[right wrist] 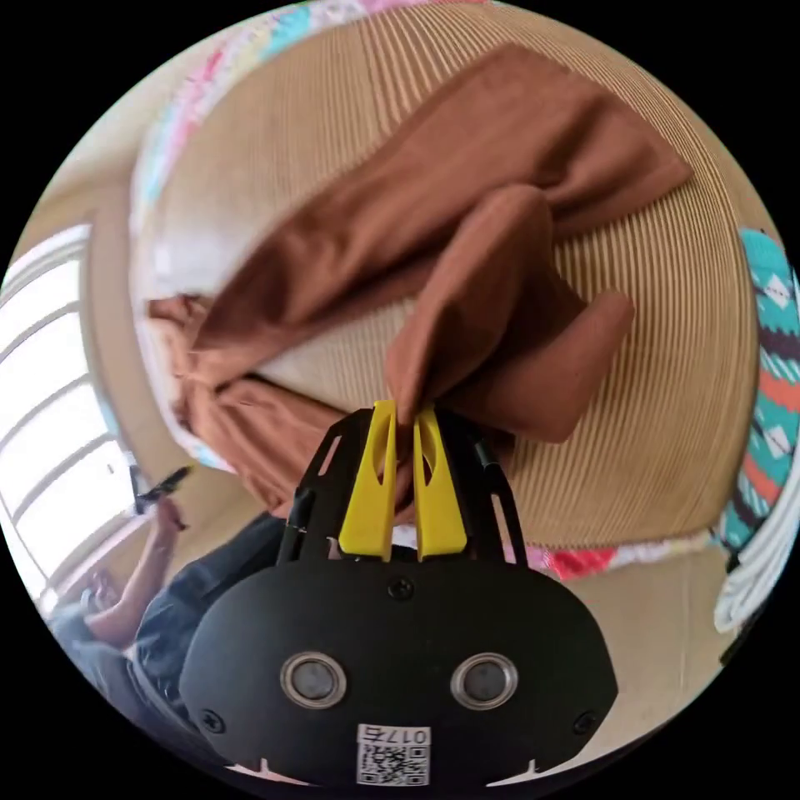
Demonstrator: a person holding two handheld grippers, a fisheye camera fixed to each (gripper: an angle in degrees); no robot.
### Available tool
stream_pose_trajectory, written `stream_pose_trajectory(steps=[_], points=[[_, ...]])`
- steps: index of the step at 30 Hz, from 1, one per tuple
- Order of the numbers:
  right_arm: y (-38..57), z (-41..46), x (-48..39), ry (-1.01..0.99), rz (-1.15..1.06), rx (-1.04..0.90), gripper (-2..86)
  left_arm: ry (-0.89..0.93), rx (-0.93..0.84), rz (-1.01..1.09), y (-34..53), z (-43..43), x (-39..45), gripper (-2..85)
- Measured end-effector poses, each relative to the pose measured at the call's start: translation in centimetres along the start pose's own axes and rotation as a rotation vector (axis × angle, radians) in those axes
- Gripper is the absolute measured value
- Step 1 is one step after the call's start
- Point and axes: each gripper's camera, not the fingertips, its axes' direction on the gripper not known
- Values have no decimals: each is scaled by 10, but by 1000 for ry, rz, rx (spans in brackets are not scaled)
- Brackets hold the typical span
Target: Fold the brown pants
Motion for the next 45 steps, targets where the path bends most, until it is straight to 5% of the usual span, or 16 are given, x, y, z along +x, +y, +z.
stream_pose_trajectory(steps=[6,8,10,13,15,17,19,24,27,34,38,40,42,45], points=[[111,-116,77,-715,-105,619,27,245,107,100,4,2,63,35],[155,-120,109,-781,-87,726,31,314,118,136,-11,4,88,48],[197,-110,146,-770,56,789,36,356,117,164,-25,6,107,59],[266,-61,216,-733,596,711,42,421,142,207,-47,7,134,74],[326,-39,230,-649,998,757,35,455,132,225,-63,11,150,90],[344,-45,218,-616,1010,892,24,496,134,208,-85,13,166,112],[325,-58,202,-544,896,891,16,545,146,172,-102,14,176,124],[146,-90,129,-285,345,511,6,549,136,79,-148,25,207,118],[39,-99,75,-104,107,377,5,474,-46,40,-184,64,222,54],[-108,-95,-31,445,-294,182,5,943,-7,116,-223,27,218,3],[-125,-28,-37,931,-500,-114,4,749,131,277,-266,-13,244,25],[-105,-20,-35,1057,-588,-31,4,644,173,340,-278,-11,263,48],[-99,-17,5,1252,-380,-2,4,567,218,370,-279,-4,275,61],[-79,-36,49,1116,-167,68,4,445,314,346,-261,6,276,66]])
